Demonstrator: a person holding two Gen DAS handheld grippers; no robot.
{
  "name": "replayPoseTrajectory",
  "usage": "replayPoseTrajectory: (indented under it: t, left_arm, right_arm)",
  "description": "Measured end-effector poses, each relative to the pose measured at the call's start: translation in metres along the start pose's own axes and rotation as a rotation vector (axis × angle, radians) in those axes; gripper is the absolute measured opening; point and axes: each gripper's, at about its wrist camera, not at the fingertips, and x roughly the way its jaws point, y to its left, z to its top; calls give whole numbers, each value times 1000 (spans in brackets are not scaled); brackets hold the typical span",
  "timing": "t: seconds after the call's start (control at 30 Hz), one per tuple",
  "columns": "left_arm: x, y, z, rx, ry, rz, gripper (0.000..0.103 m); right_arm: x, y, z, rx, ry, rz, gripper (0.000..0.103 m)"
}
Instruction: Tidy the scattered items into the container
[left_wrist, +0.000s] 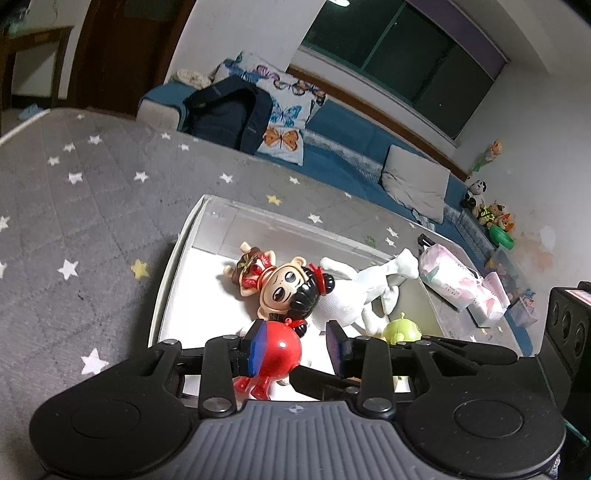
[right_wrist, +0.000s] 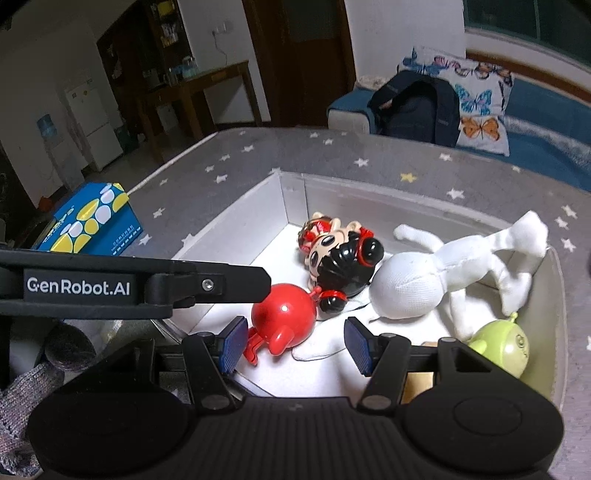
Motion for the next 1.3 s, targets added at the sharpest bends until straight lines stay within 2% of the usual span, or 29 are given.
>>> replayPoseTrajectory:
  t: [0.43, 0.5, 0.73, 0.97, 1.3]
  left_arm:
    - [-31, -37, -27, 121, -106, 62, 37]
    - [-35, -42, -32, 134, -114, 72, 37]
    - [-46, -56, -51, 179, -128, 112, 37]
    - [-58, -63, -67, 186, -133, 134, 38]
    - [-65, -71, -89, 203, -122, 166, 39]
  right_arm:
    - [-40, 7, -23, -54, -119, -53, 59]
    - [-47, 9, -28, -71, -138, -67, 63]
    - [-69, 16, -47, -95, -196, -102, 69]
    - [-85, 17, -66, -74, -224, -110, 71]
    - [-101, 18, -90, -46, -249, -133, 83]
